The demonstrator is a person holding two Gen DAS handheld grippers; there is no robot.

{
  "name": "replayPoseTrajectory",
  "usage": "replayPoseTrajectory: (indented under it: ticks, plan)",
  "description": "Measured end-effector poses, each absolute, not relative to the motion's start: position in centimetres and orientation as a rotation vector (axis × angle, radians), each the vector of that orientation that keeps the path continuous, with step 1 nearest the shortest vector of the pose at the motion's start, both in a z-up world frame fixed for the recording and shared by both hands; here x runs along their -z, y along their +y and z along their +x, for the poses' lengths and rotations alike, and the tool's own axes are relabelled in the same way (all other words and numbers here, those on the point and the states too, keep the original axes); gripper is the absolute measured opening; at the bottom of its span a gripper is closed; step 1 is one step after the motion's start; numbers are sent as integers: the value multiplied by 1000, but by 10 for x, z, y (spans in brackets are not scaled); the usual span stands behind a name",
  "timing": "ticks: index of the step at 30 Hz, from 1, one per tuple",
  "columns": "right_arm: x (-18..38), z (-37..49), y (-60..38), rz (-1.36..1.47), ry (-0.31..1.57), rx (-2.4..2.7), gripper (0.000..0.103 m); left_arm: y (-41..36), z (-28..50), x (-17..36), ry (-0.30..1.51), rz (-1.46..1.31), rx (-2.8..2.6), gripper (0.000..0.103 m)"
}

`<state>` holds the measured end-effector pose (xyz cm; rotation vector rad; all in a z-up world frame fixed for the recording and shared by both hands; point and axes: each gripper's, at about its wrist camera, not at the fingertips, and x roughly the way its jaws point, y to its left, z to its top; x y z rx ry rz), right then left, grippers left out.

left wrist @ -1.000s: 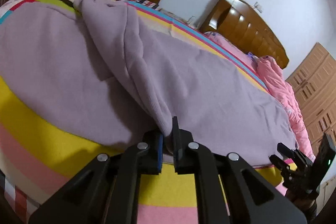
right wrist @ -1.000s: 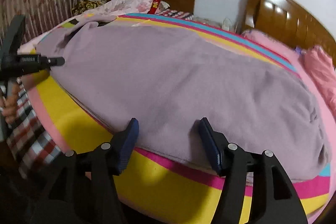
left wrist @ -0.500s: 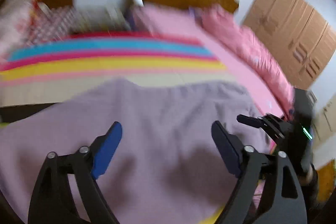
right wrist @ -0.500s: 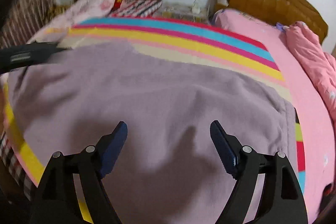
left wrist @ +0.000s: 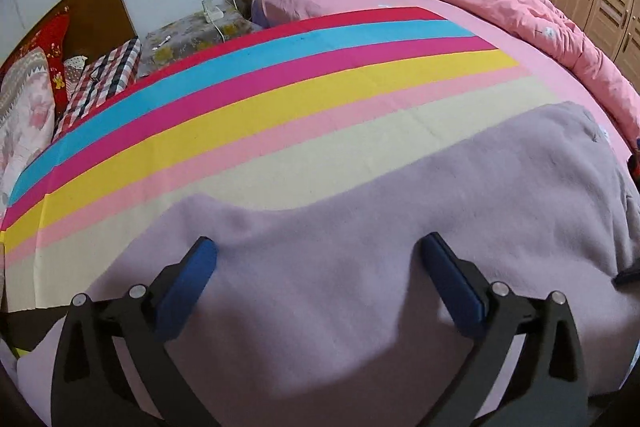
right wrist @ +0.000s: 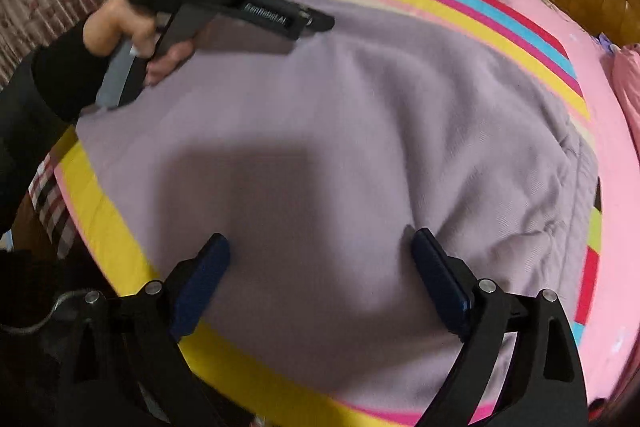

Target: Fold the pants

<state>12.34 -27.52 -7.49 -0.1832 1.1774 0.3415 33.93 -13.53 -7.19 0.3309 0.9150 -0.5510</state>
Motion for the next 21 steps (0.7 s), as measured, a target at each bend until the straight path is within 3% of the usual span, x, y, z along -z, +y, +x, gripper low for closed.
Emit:
replayPoseTrajectory:
  ticks: [5,10,19,21]
  plan:
    - [35,161,-276,-43,1045,-331,89,-133,334,72,913,330,548,102]
    - [76,204,-275,-117,1145,-208,91,-135,335,71,914,328,549,102]
    - [56,139,-286,-122,1169,-119,92,-135,336,70,915,325,550,102]
    - [37,128,-276,-117,1070,-35,92,-127,336,64,909,281,564,99]
